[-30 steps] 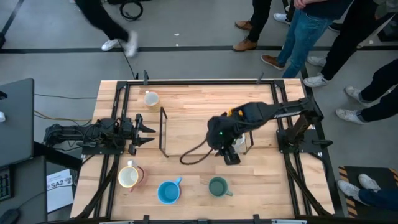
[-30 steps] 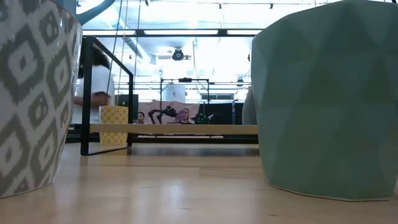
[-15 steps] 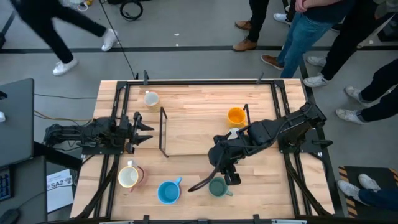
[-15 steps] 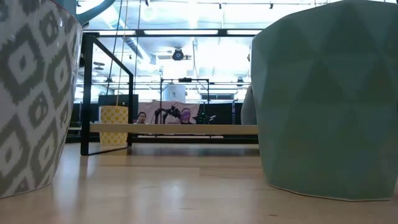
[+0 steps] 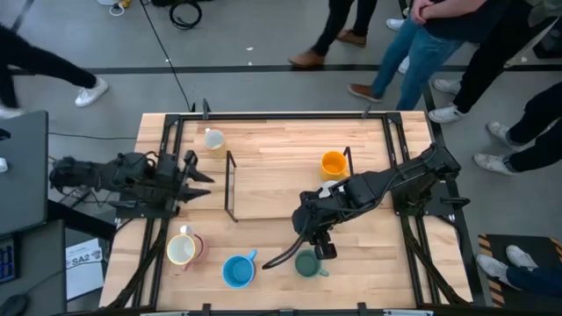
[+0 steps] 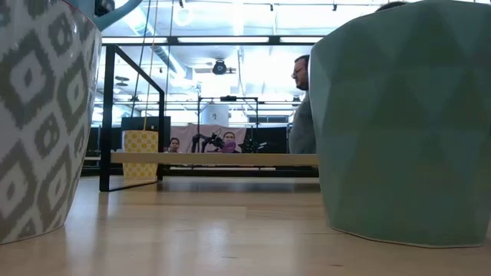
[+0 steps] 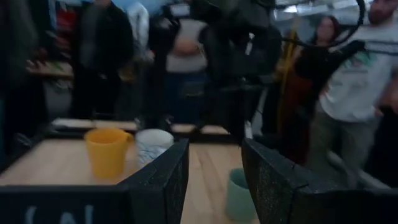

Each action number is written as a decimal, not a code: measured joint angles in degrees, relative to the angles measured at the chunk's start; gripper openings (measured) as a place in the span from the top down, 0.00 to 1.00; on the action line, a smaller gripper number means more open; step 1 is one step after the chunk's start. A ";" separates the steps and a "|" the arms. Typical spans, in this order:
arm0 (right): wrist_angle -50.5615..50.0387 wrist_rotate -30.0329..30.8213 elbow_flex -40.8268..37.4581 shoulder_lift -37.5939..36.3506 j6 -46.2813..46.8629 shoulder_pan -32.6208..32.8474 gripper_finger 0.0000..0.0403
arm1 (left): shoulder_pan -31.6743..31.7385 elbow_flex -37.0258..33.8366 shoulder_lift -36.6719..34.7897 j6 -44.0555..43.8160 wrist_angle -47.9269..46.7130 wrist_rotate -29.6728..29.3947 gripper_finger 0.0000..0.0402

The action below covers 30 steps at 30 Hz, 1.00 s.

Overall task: Place coffee mugs
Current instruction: Put the light blue mug on the shelf

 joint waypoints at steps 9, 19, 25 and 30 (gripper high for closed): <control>0.00 -0.07 -0.12 -0.02 -0.10 -1.64 0.62 | -12.82 22.42 25.67 -2.69 -18.34 -0.23 0.64; -0.04 -0.17 -0.12 -0.02 -0.85 -1.64 0.62 | -21.21 43.31 45.50 -12.24 -41.03 -1.45 0.64; -0.04 -0.20 -0.12 -0.02 -2.96 -1.64 0.62 | -22.44 49.73 52.69 -19.35 -47.77 -1.49 0.64; -0.06 -0.20 -0.12 -0.02 -2.95 -1.62 0.62 | -22.45 50.85 55.57 -24.43 -48.22 -1.50 0.64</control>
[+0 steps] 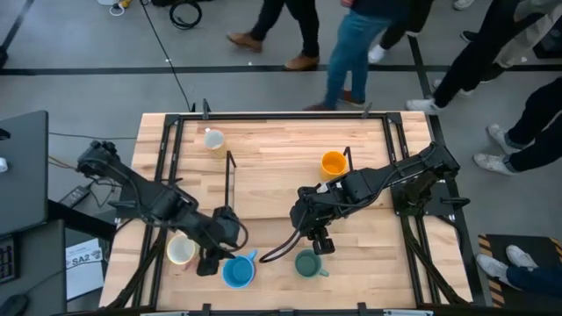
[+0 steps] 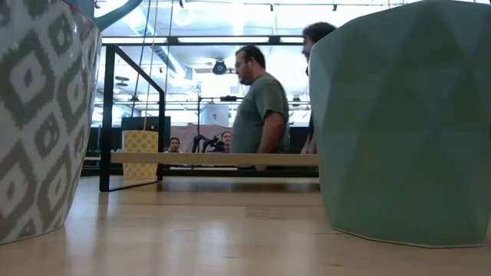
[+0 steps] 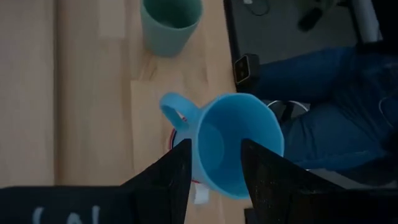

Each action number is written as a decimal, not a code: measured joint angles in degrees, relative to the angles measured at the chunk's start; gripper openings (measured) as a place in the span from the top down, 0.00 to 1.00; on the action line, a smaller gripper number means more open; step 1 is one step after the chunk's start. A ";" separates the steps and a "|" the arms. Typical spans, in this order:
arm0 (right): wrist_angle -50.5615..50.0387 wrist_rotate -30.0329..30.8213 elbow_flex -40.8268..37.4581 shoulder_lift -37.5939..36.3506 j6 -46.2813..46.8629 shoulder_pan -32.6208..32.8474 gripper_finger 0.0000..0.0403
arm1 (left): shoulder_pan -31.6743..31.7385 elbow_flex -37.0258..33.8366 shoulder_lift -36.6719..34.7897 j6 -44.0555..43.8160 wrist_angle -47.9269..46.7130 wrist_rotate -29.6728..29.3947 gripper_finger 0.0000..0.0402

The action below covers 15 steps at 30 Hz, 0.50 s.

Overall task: Place coffee mugs
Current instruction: Put the light blue mug on the shelf

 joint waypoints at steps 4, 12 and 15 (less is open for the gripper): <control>-0.01 -0.02 0.00 0.00 0.01 0.07 0.62 | 0.01 0.00 0.96 -3.32 -0.06 0.01 0.64; -0.01 -0.04 0.00 0.00 -0.01 0.10 0.62 | -0.83 -0.26 2.39 -7.94 0.07 0.00 0.64; -0.01 -0.04 0.00 0.00 -0.05 0.10 0.62 | -1.87 -0.44 3.44 -8.49 -0.09 0.00 0.64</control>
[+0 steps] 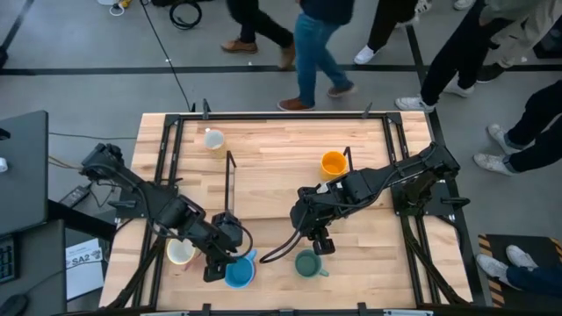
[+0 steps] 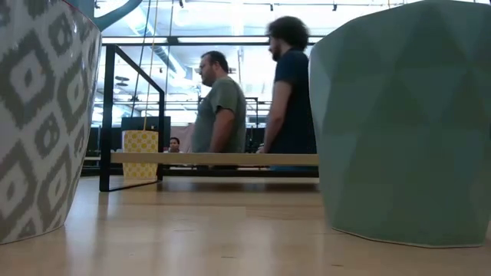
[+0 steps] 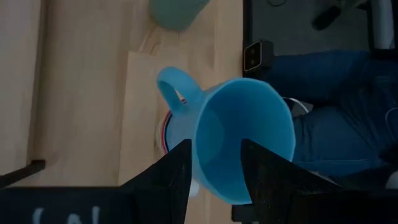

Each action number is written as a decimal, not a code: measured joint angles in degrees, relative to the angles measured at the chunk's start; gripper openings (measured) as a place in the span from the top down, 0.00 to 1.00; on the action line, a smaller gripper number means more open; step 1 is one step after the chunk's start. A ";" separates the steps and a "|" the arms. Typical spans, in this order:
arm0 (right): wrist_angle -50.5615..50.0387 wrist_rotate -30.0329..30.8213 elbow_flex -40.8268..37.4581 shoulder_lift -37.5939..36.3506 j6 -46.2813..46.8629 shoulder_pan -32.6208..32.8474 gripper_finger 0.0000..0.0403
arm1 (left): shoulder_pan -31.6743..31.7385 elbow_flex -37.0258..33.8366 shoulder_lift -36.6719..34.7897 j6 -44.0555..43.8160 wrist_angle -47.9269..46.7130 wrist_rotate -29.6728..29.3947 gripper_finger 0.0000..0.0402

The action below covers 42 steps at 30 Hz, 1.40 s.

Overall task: Place coffee mugs
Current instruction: Put the light blue mug on the shelf

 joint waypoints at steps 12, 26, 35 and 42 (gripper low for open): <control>0.01 0.00 0.00 -0.02 0.00 0.00 0.62 | -0.52 0.09 2.32 -1.27 -0.36 -1.34 0.64; 0.02 0.00 0.00 -0.02 -0.03 0.01 0.62 | -0.01 0.04 2.09 -1.11 -0.31 -0.63 0.64; 0.02 0.00 0.00 -0.02 -0.04 0.00 0.62 | 1.54 0.04 2.09 -1.09 -0.29 -0.66 0.64; 0.02 0.00 0.00 -0.02 -0.04 0.00 0.62 | 1.27 -0.11 2.24 -1.09 -0.71 -0.63 0.64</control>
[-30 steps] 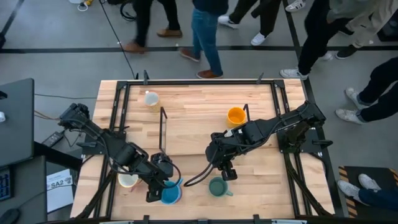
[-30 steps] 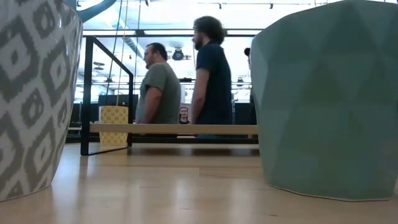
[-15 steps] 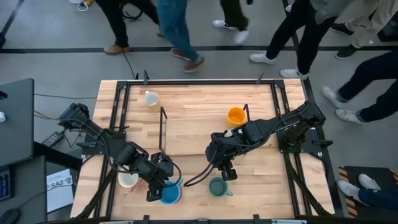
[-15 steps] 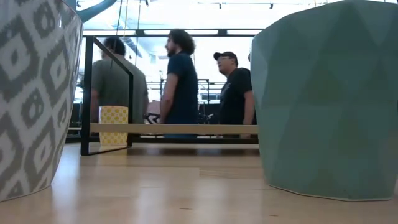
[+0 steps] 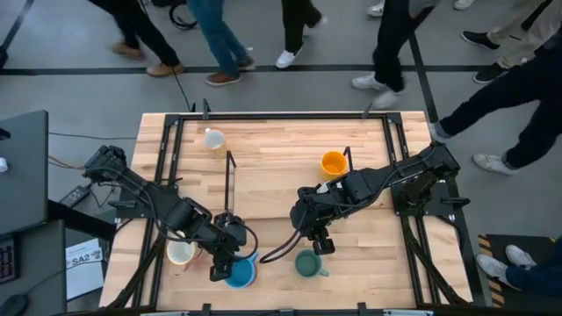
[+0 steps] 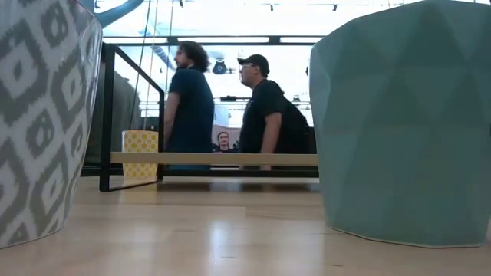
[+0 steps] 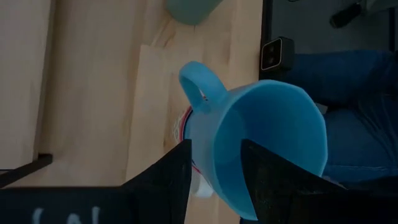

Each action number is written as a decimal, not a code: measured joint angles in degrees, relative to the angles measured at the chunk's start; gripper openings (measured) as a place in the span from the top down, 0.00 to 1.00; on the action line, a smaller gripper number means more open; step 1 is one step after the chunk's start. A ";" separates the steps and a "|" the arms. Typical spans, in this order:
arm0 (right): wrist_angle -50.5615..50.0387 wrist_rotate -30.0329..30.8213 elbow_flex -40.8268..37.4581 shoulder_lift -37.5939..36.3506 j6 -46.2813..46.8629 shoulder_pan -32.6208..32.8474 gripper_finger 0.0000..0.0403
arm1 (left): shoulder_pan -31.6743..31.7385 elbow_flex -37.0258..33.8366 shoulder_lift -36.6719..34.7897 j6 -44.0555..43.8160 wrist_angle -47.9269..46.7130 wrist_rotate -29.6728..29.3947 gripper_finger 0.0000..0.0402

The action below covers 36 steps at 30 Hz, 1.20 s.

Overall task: Place coffee mugs
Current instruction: Put the light blue mug on the shelf

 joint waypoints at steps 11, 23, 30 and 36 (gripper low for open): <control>0.04 0.00 0.00 -0.02 0.00 0.02 0.62 | -0.26 -0.02 2.96 0.23 -0.94 1.96 0.64; 0.41 -0.04 0.00 -0.02 0.02 0.02 0.62 | -0.20 -0.02 5.20 0.62 -1.34 4.50 0.65; 0.48 -0.04 0.00 -0.02 0.02 0.02 0.62 | -0.20 -0.02 5.20 0.60 -1.32 4.61 0.65; 0.48 -0.04 0.00 -0.02 0.02 0.02 0.62 | -0.22 -0.02 5.20 0.57 -1.34 4.61 0.65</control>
